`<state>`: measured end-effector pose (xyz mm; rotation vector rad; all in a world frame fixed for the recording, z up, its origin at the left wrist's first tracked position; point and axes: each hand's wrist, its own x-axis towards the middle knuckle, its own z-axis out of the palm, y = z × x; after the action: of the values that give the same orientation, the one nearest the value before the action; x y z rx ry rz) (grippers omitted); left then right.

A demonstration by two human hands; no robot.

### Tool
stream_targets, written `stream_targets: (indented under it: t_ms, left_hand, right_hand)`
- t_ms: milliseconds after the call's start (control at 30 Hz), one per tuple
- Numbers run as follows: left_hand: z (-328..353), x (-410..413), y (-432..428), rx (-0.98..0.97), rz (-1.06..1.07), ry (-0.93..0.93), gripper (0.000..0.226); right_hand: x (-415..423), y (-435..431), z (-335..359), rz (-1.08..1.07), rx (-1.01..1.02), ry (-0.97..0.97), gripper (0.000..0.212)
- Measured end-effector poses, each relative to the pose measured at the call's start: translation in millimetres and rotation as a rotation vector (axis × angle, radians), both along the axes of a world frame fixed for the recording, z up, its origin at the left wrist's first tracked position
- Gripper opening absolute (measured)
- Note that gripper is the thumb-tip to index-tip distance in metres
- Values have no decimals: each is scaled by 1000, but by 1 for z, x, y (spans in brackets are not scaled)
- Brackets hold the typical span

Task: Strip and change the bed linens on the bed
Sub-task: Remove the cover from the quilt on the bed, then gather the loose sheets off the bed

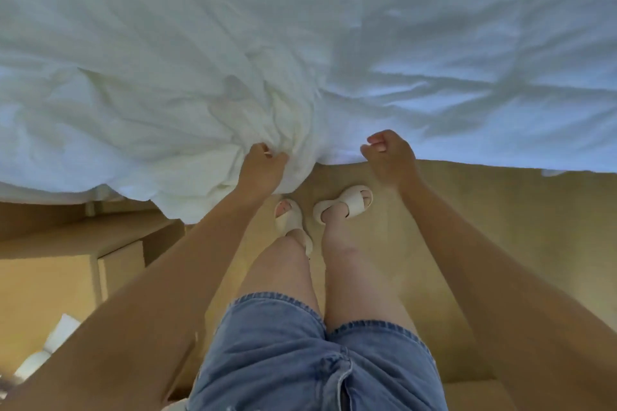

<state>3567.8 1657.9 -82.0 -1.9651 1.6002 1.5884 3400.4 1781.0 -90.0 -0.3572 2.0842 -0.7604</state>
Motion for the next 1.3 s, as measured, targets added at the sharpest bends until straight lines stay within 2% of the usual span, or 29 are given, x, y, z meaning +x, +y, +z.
stream_targets:
  t_ms: [67,133,233,300,467,533,600,733,900,1033,1167,1300]
  left_hand:
    - [16,-16,20,22,-155,-2,7]
    - [33,-42,47,22,-380,28,25]
    - [61,-93,100,60,-740,55,23]
    - [79,-132,139,81,-898,77,16]
    - [111,-234,250,-59,-1053,99,22]
    - [117,-274,300,-30,-1083,135,21]
    - [120,-307,344,-3,-1200,135,18]
    - [128,-363,402,-43,-1445,105,39]
    - [142,-449,431,-141,-1524,55,45]
    - [141,-525,463,-173,-1479,86,39]
    - [129,-613,497,-164,-1464,87,44]
    - [136,-714,530,-199,-1475,44,46]
  right_hand:
    - [-11,38,15,-85,-24,27,9]
    - [-20,77,32,-143,-39,40,7]
    - [-33,143,55,-224,-61,37,10]
    - [-50,194,70,-276,-74,23,12]
    - [-121,344,100,-358,-28,118,9]
    - [-151,402,112,-394,12,185,9]
    - [-175,450,122,-441,52,231,11]
    - [-223,506,132,-396,111,214,19]
    - [-308,538,131,-348,123,246,31]
    - [-380,572,124,-344,68,235,30]
    - [-482,607,122,-337,52,216,3]
    - [-596,636,137,-277,57,285,23]
